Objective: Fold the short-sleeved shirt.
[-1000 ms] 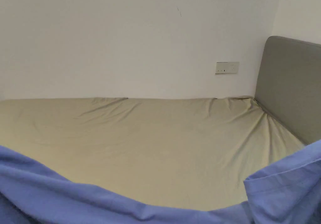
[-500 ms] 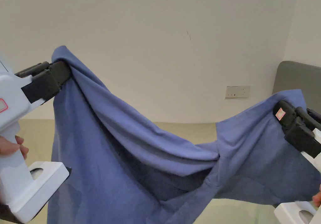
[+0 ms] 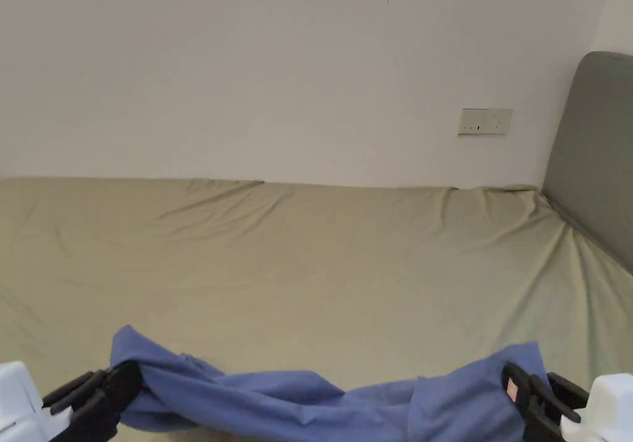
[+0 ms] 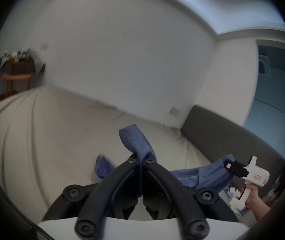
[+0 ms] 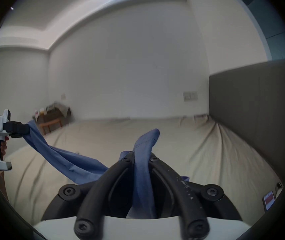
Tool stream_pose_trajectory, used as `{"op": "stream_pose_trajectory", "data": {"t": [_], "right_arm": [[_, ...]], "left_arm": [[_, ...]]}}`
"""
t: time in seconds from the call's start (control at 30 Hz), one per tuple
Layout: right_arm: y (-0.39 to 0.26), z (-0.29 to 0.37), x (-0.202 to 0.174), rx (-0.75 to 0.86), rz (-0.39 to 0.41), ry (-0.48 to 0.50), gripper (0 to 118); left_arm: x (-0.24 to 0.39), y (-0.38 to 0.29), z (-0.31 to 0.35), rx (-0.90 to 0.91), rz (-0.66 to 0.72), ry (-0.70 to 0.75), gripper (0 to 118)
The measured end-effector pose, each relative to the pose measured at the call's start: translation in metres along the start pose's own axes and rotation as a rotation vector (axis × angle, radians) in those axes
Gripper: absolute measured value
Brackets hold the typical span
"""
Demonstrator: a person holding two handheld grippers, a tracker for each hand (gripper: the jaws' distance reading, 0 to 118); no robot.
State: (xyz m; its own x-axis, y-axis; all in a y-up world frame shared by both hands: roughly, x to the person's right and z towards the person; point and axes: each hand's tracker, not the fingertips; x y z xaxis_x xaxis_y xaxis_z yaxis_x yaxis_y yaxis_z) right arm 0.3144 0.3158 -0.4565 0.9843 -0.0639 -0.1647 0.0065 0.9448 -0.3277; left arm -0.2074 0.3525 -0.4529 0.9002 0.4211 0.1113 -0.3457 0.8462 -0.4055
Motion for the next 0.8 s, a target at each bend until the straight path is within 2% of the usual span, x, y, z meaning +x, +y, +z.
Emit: {"op": "stream_pose_trajectory", "data": {"t": [0.1,0.23,0.3,0.43,0.63,0.7,0.73,0.77,0.8], "right_arm": [[-0.035,0.045,-0.006,-0.065,0.029,0.020,13],[-0.066,0.115,-0.029,-0.155,0.118,0.026,13],[-0.084,0.141,-0.041,-0.224,0.133,0.011,13],[-0.125,0.171,-0.052,-0.366,0.130,0.012,13],[-0.172,0.177,-0.064,-0.489,0.215,-0.004,14],[-0.176,0.176,-0.064,-0.501,0.238,-0.024,21],[-0.173,0.179,-0.066,-0.493,0.255,-0.051,41],[-0.167,0.184,-0.068,-0.471,0.264,-0.104,57],[-0.156,0.192,-0.068,-0.408,0.242,-0.144,65]], "left_arm": [[-0.015,-0.035,0.045,-0.074,0.027,0.026,2],[-0.022,-0.064,0.118,-0.149,0.027,0.117,2],[-0.025,-0.078,0.142,-0.238,0.027,0.147,2],[-0.034,-0.113,0.163,-0.393,-0.007,0.223,2],[-0.048,-0.148,0.154,-0.531,-0.112,0.307,2],[-0.046,-0.152,0.152,-0.550,-0.176,0.316,3],[-0.043,-0.152,0.153,-0.552,-0.203,0.320,11],[-0.037,-0.147,0.159,-0.512,-0.225,0.344,25],[-0.029,-0.141,0.170,-0.439,-0.227,0.313,42]]}}
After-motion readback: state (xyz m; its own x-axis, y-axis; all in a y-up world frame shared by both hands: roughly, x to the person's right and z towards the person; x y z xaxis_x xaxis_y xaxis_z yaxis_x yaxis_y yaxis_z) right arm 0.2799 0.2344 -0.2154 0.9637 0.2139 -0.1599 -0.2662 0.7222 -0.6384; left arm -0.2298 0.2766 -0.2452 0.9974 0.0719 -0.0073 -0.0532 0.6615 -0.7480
